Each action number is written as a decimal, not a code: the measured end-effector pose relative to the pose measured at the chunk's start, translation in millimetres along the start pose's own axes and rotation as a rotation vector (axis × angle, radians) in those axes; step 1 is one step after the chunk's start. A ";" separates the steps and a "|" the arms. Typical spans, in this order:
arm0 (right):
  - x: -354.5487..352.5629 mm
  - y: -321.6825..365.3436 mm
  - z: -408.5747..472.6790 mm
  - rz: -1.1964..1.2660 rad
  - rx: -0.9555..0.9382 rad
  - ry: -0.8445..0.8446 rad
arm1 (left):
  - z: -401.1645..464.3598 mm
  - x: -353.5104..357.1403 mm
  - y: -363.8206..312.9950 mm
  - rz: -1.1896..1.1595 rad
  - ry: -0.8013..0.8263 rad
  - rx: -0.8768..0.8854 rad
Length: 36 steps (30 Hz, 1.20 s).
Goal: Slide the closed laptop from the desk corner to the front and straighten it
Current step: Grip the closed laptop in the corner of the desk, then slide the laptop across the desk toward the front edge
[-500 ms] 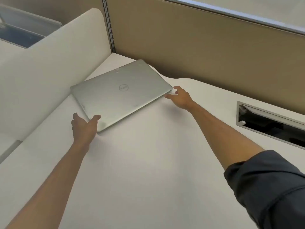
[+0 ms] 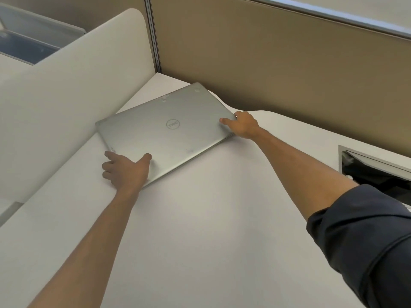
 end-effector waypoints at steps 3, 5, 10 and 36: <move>6.0 -3.2 9.5 0.100 0.117 0.019 | 12.8 0.7 2.1 0.009 0.027 -0.094; 6.3 -4.7 12.3 0.134 0.182 0.043 | 21.8 -0.4 4.7 -0.007 0.050 -0.145; 6.6 -3.6 12.7 0.155 0.221 0.056 | 34.8 -6.9 11.9 -0.093 0.065 -0.168; -28.7 -97.5 -122.4 0.286 0.246 -0.139 | -61.6 -51.3 78.4 -0.274 -0.138 -0.030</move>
Point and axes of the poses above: each hand's wrist, its own z-axis towards the middle knuckle, its own x-axis out of the palm, y = z × x, the point moved 6 cm from there along z, towards the middle knuckle, and after that the axes turned 15 degrees about -y, right-handed, at the moved point
